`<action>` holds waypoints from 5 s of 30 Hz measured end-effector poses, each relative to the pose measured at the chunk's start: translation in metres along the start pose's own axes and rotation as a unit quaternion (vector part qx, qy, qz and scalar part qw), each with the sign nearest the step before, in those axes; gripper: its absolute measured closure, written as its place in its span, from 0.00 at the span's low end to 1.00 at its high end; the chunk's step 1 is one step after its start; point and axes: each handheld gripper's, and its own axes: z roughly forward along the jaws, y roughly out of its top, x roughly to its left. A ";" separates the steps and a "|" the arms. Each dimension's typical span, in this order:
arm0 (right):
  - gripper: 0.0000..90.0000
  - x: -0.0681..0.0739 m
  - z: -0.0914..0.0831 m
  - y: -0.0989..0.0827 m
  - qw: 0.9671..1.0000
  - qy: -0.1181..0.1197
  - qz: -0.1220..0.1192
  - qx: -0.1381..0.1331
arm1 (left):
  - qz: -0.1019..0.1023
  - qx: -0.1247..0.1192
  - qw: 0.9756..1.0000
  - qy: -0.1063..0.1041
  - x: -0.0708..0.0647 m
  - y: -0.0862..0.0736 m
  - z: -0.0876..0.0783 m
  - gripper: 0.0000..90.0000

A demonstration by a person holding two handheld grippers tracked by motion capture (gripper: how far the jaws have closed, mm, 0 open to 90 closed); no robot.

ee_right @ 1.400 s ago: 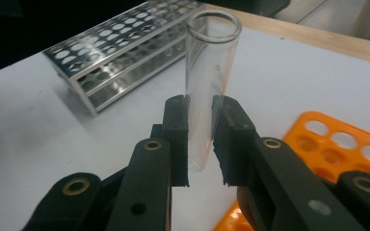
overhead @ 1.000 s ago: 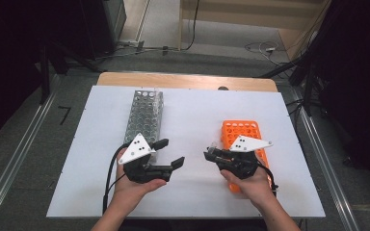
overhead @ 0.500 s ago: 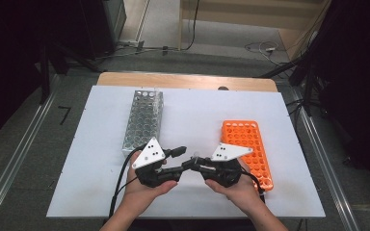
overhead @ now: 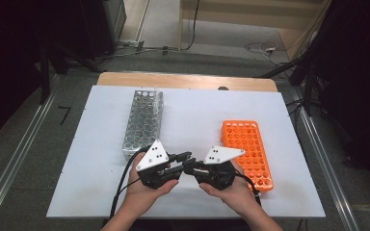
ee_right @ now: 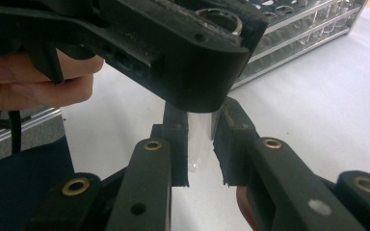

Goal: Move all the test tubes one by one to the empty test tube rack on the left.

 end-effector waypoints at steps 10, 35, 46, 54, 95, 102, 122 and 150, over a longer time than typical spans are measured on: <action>0.82 -0.001 0.001 -0.001 1.000 -0.005 0.010 0.003 | -0.001 0.000 1.000 0.015 -0.001 -0.001 0.001 0.84; 0.09 -0.039 -0.039 -0.022 0.999 -0.012 0.016 -0.042 | -0.023 -0.015 0.999 0.044 0.026 0.006 -0.018 0.85; 0.00 -0.061 -0.080 -0.050 0.995 -0.061 0.044 -0.068 | -0.028 -0.022 0.995 0.091 0.061 0.026 -0.029 0.85; 0.00 -0.073 -0.105 -0.076 0.992 -0.103 0.052 -0.053 | -0.036 -0.032 0.992 0.118 0.091 0.040 -0.029 0.85; 0.00 -0.101 -0.136 -0.100 0.982 -0.153 0.086 -0.069 | -0.072 -0.025 0.970 0.230 0.169 0.024 0.017 0.85; 0.00 -0.102 -0.138 -0.100 0.982 -0.153 0.089 -0.072 | -0.074 0.000 0.968 0.238 0.166 0.022 0.020 0.84; 0.00 -0.104 -0.138 -0.100 0.982 -0.148 0.095 -0.073 | -0.075 0.017 0.974 0.215 0.160 0.025 0.013 0.55; 0.00 -0.106 -0.136 -0.102 0.982 -0.150 0.099 -0.066 | -0.052 -0.020 0.989 0.139 0.109 0.012 -0.046 0.01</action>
